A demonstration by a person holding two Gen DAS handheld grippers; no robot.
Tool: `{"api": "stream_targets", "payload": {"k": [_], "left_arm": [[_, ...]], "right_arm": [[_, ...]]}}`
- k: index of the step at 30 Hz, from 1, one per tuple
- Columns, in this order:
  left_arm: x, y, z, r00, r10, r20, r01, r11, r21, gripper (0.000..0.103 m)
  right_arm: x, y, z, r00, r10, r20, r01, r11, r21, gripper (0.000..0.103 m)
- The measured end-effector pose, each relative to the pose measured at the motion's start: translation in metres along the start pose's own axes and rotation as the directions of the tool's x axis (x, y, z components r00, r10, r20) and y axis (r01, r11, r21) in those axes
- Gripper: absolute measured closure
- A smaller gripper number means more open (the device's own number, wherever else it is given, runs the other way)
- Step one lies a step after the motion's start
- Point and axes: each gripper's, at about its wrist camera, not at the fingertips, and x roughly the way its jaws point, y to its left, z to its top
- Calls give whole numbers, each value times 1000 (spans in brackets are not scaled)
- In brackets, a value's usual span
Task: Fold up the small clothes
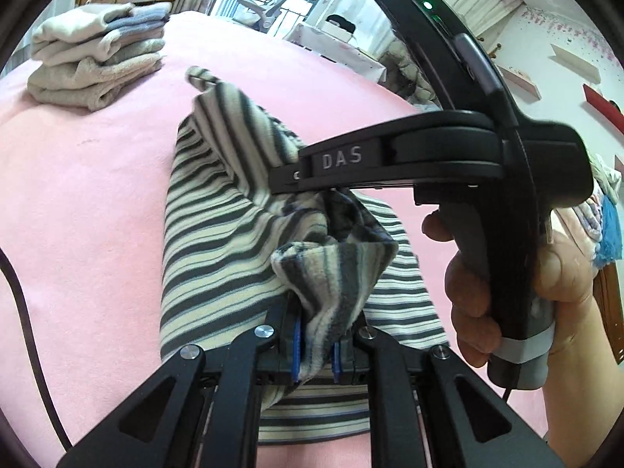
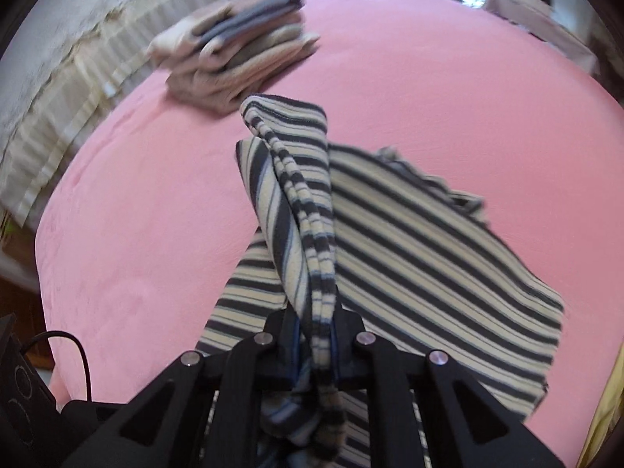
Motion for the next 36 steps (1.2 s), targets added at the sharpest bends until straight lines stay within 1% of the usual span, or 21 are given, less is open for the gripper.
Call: {"api": "stream_targets", "payload": {"k": [6, 11, 14, 17, 19, 22, 25, 28, 32, 34, 36], "left_arm": [[5, -39, -1, 1000, -20, -7, 20, 997, 80, 94], [18, -69, -9, 999, -40, -34, 44, 988, 147, 94], [28, -84, -17, 996, -56, -65, 67, 981, 184, 93], [43, -98, -30, 992, -55, -111, 79, 971, 226, 93], [56, -103, -39, 987, -40, -154, 78, 965, 250, 93], [74, -107, -54, 975, -10, -220, 71, 960, 271, 92], [78, -106, -55, 976, 3, -220, 61, 957, 283, 92], [76, -110, -54, 977, -1, -213, 63, 956, 288, 92], [64, -115, -62, 978, -20, -209, 80, 955, 285, 92], [60, -116, -65, 978, -25, -208, 87, 951, 296, 92], [58, -115, -71, 976, -20, -215, 89, 944, 317, 92]], "right_arm": [[-33, -31, -17, 994, -50, 99, 41, 995, 87, 92], [-49, -63, -35, 989, -72, 128, 53, 988, 147, 93], [-57, -87, -59, 986, -86, 140, 57, 978, 198, 93], [-54, -114, -86, 986, -85, 143, 43, 960, 278, 93], [-42, -133, -107, 990, -78, 122, 31, 938, 345, 93], [-24, -153, -131, 994, -48, 97, 3, 907, 421, 92], [-19, -157, -142, 991, -29, 127, -32, 892, 451, 92], [-25, -159, -145, 986, -23, 163, -54, 891, 450, 92], [-40, -160, -151, 978, -29, 206, -69, 891, 449, 92], [-45, -160, -155, 975, -35, 218, -69, 889, 453, 92], [-42, -163, -161, 978, -44, 202, -56, 884, 464, 92]]}}
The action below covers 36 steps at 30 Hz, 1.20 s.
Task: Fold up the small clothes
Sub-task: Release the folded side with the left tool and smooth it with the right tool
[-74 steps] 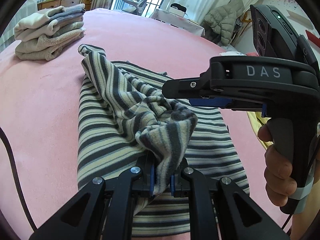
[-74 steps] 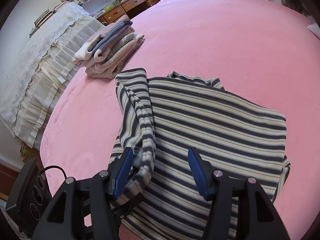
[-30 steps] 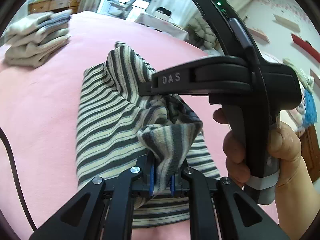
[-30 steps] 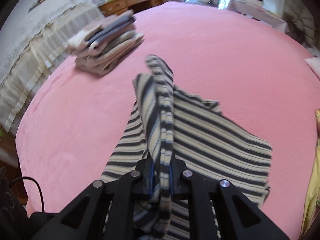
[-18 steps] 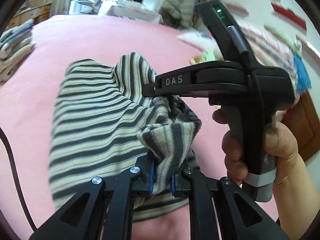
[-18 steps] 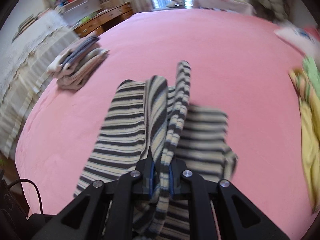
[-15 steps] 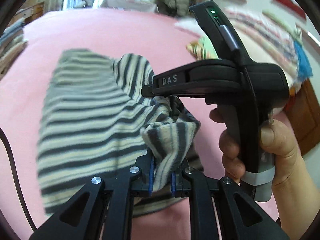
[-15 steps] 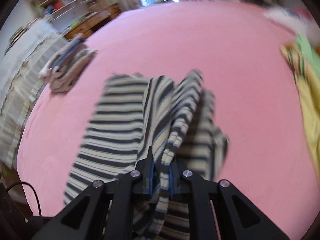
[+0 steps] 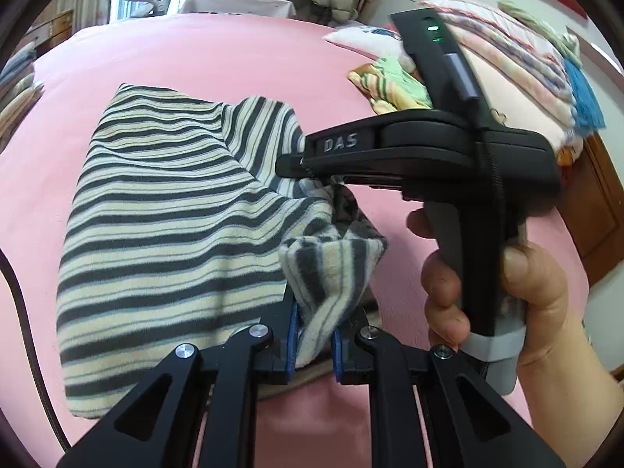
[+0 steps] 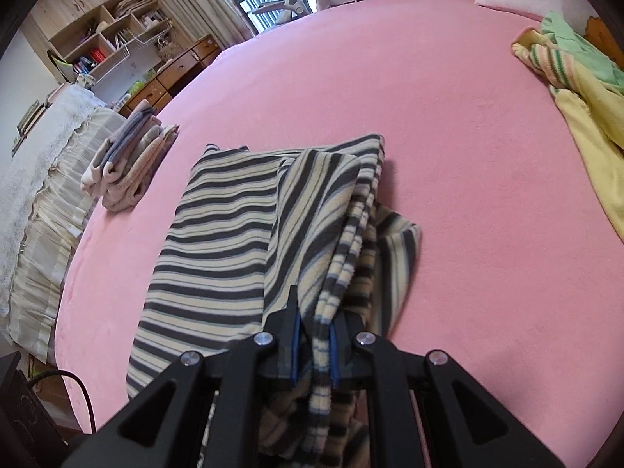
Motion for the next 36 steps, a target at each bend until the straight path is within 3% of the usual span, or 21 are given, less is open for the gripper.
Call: {"api": "stream_targets", "payload": {"k": [4, 7, 11, 15, 19, 22, 24, 30, 34, 35, 36], "left_arm": [[5, 1, -12, 998, 13, -56, -12, 1000, 24, 90], [-4, 6, -17, 998, -7, -69, 9, 999, 32, 79], [-19, 13, -29, 993, -57, -103, 60, 998, 27, 74], [-56, 33, -41, 995, -53, -79, 56, 998, 33, 63], [-97, 57, -47, 999, 7, -45, -6, 1000, 22, 59], [-119, 84, -48, 998, 49, -31, -50, 998, -23, 58], [-125, 95, -50, 997, 72, -28, -74, 996, -56, 57], [-105, 124, -53, 995, 63, -83, -77, 981, -177, 57], [-81, 131, -55, 991, 69, -116, -92, 974, -208, 57], [-75, 132, -54, 991, 58, -122, -84, 973, -215, 57], [-70, 132, -54, 990, 55, -131, -83, 971, -223, 57]], "right_arm": [[11, -6, -7, 999, -18, -45, 19, 1000, 23, 92], [9, -4, -8, 999, -19, -47, 21, 999, 35, 87], [-1, -2, -11, 997, -56, -61, 59, 997, 43, 70], [-23, -1, -22, 997, -35, -69, 39, 998, 46, 68], [-48, 6, -44, 996, -58, -61, 59, 998, 26, 66], [-70, 6, -63, 998, -41, -41, 44, 997, 56, 64], [-83, 14, -74, 996, -88, -11, 89, 995, 45, 63], [-100, 57, -103, 990, -132, 43, 135, 989, -68, 57], [-84, 71, -113, 976, -210, 48, 215, 965, -149, 57], [-80, 70, -115, 978, -205, 39, 209, 966, -151, 66], [-74, 68, -116, 980, -197, 19, 198, 969, -148, 87]]}}
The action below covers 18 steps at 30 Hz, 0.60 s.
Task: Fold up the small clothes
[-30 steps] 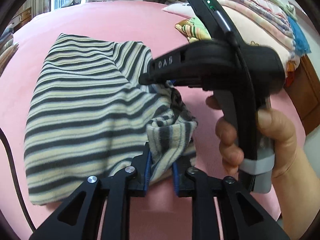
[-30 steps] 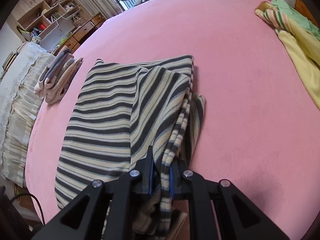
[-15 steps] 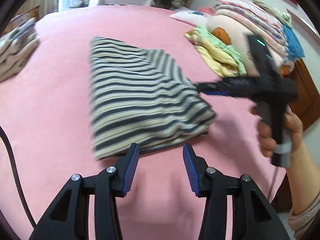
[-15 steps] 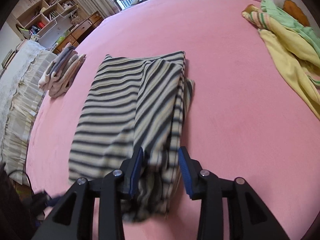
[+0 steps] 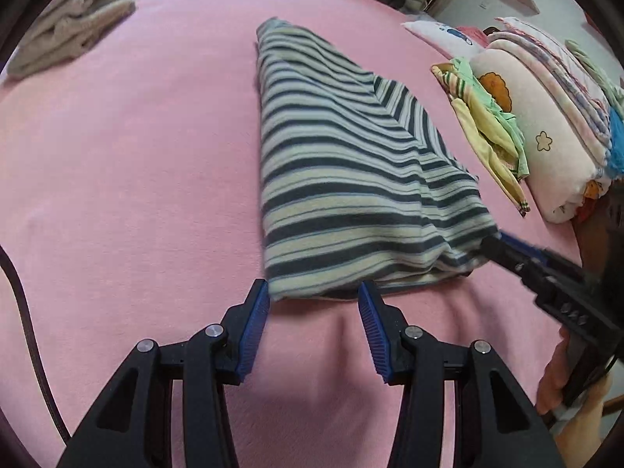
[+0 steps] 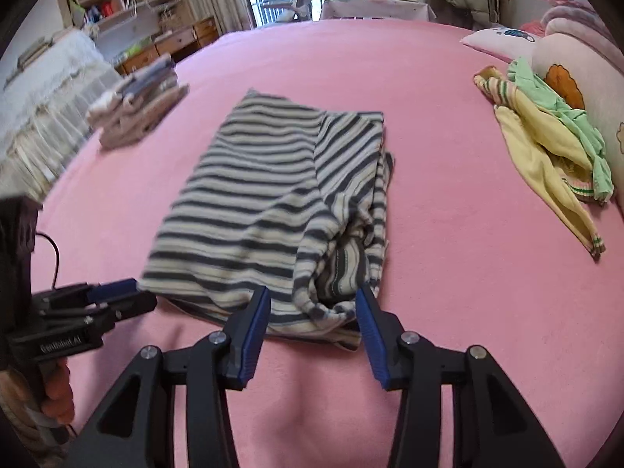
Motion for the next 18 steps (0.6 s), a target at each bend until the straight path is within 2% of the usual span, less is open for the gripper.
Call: {"api": "stream_targets", "payload": {"k": [1, 6, 8, 14, 17, 18], "left_arm": [[7, 0, 3, 1000, 6, -10, -6, 1000, -12, 57], [33, 17, 9, 999, -1, -52, -5, 994, -113, 57], [39, 22, 8, 998, -5, -58, -2, 992, -127, 57], [32, 27, 3, 998, 19, -58, -23, 996, -81, 57], [18, 27, -1, 997, 36, -64, -39, 998, -47, 57], [9, 25, -1, 997, 48, -57, -50, 998, -25, 57]], "right_arm": [[5, -2, -2, 1000, -2, -21, 2, 1000, 5, 95], [11, -24, -17, 999, -16, -36, 19, 997, 73, 96], [17, -39, -25, 998, 3, -58, 4, 992, 126, 96], [24, -47, -36, 997, 31, -69, -19, 985, 171, 96], [16, -39, -35, 998, 13, -68, -3, 991, 134, 93], [9, -33, -34, 998, -17, -57, 23, 994, 104, 90]]}}
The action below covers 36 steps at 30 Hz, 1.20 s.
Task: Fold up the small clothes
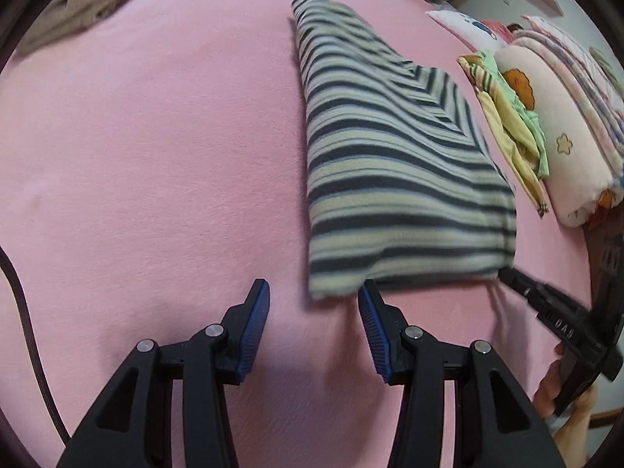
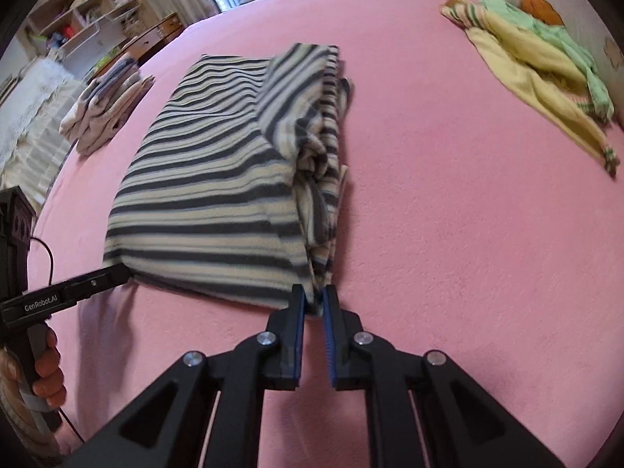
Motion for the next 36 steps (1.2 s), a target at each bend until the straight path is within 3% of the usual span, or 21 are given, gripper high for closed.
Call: {"api": "stream_targets", "payload": {"k": [4, 8, 11, 16, 19, 22, 25, 26, 28, 30, 33, 36], "left_arm": [[-36, -19, 9, 997, 29, 73, -36, 995, 90, 57], [-55, -48, 47, 985, 39, 166, -65, 986, 151, 39], [-51, -71, 84, 975, 37, 218, -78, 980, 183, 39], [-12, -103, 151, 967, 27, 252, -79, 977, 197, 39], [23, -108, 180, 976, 39, 213, -80, 979, 187, 44], [65, -99, 204, 986, 80, 144, -104, 980, 171, 52], [95, -78, 216, 986, 141, 89, -153, 976, 152, 61], [100, -73, 218, 988, 135, 76, -145, 978, 150, 67], [98, -65, 219, 993, 93, 74, -104, 982, 158, 67], [91, -63, 217, 994, 76, 77, -89, 978, 190, 67], [67, -63, 205, 992, 87, 89, -105, 969, 224, 67], [27, -63, 182, 992, 25, 125, -55, 969, 240, 66]], "right_arm": [[-33, 20, 11, 988, -95, 120, 105, 992, -75, 70], [-51, 38, 34, 976, -50, 214, 68, 994, -82, 69], [-41, 51, 59, 974, -10, 225, 32, 995, -96, 69], [-2, 48, 102, 978, 54, 201, -43, 998, -55, 69], [25, 40, 117, 983, 69, 170, -67, 998, -14, 70], [52, 31, 117, 992, 20, 123, -20, 1000, 1, 70], [65, 17, 105, 995, -10, 100, 10, 1000, -3, 70], [64, 11, 97, 994, 6, 108, -5, 1000, -4, 72], [57, 2, 85, 991, 26, 128, -27, 1000, 4, 71], [44, -7, 75, 990, 16, 142, -20, 1000, 24, 65], [28, -17, 66, 988, 9, 152, -16, 999, 42, 64], [7, -10, 58, 984, -12, 178, 9, 1000, 14, 64]]}}
